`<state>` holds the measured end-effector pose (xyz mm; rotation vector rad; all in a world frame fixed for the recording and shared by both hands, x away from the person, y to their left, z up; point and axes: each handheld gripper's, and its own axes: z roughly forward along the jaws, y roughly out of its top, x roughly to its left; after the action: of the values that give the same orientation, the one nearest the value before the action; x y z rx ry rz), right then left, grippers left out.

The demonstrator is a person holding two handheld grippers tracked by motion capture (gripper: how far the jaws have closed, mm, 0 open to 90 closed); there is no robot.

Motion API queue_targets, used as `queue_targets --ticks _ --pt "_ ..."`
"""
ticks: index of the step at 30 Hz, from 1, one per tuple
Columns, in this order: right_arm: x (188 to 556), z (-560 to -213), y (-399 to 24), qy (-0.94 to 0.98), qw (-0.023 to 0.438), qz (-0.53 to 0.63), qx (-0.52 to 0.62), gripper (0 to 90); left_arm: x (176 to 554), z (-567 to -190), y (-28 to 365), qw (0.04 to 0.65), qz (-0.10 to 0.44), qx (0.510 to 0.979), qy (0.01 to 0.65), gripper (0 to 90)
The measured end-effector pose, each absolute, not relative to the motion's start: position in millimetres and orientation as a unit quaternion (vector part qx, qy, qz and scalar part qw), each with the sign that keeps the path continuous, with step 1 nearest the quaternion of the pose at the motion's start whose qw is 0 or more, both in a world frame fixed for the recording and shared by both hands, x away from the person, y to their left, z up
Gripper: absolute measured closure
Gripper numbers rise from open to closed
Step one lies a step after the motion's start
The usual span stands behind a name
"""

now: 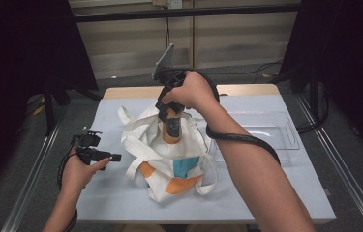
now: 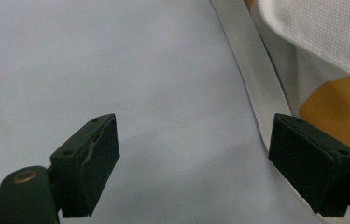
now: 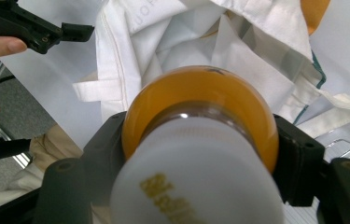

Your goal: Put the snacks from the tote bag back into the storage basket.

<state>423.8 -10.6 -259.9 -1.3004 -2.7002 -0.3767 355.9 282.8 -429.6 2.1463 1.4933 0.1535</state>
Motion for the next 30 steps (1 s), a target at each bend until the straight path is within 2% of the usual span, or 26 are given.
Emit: queue_targets --ticks 30 --pt "419.4 -254.7 -54.6 -0.877 0.035 -0.127 -0.463 30.6 354.4 -426.7 285.2 0.257 0.061 0.790 0.553 16.0"
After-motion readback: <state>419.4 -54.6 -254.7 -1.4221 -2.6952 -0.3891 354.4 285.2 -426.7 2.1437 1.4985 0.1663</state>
